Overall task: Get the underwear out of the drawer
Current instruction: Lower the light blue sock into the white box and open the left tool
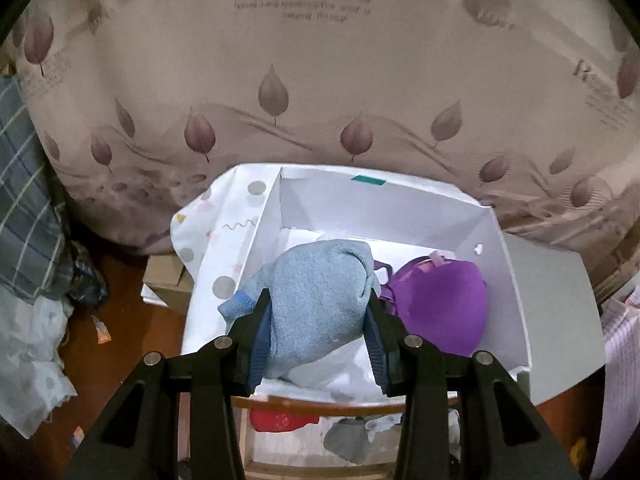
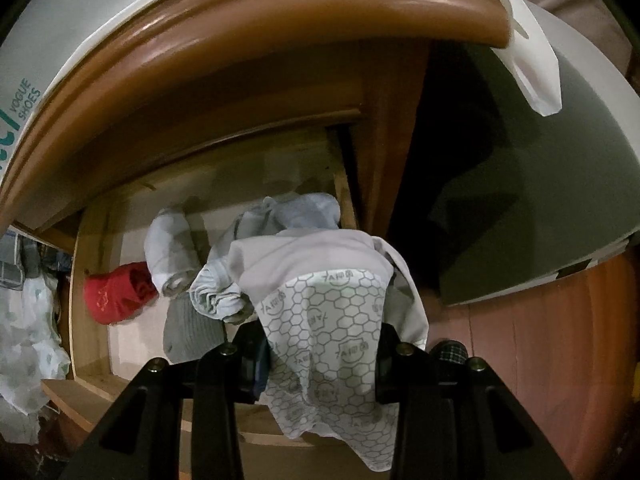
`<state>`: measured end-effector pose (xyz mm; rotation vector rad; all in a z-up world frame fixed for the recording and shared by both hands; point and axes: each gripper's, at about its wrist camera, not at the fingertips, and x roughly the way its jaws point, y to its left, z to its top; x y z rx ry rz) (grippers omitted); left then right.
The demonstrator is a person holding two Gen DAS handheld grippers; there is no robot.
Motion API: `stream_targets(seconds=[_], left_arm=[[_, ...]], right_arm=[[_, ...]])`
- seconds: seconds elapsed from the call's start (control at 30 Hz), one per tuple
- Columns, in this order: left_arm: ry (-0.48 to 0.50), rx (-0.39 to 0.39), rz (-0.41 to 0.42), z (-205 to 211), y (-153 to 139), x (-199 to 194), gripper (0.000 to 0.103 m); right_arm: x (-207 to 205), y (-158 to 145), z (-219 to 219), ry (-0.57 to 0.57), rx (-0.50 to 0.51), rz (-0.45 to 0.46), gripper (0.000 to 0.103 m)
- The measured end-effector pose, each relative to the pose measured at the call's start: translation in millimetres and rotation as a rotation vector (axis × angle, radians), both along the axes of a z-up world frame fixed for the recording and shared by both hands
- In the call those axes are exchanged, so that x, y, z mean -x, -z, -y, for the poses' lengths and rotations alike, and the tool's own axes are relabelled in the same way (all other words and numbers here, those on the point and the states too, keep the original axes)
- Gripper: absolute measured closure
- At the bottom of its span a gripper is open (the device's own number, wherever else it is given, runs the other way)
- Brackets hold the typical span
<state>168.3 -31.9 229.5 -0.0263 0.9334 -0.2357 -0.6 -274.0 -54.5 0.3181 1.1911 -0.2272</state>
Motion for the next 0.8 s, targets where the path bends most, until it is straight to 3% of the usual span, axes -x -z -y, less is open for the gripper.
stream_targets(seconds=[0.53,0.63,0.8], left_arm=[[0.021,-0.079,-0.078,21.1,58.3,-49.6,0.063],[0.017,-0.046,-0.109,18.5,65.6,-54.2,0.06],[0.026,-0.055,-0.101,19.8,63.6,-50.9,0.05]], right_arm=[[-1.3,3.5,0.0,-0.009,-0.007,-0.022,0.066],[-1.1,3.3,0.3,-0.012,-0.007,-0.022,0.066],[-1.5,3.8,-0.5,-0.018,-0.011,-0.028,0.066]])
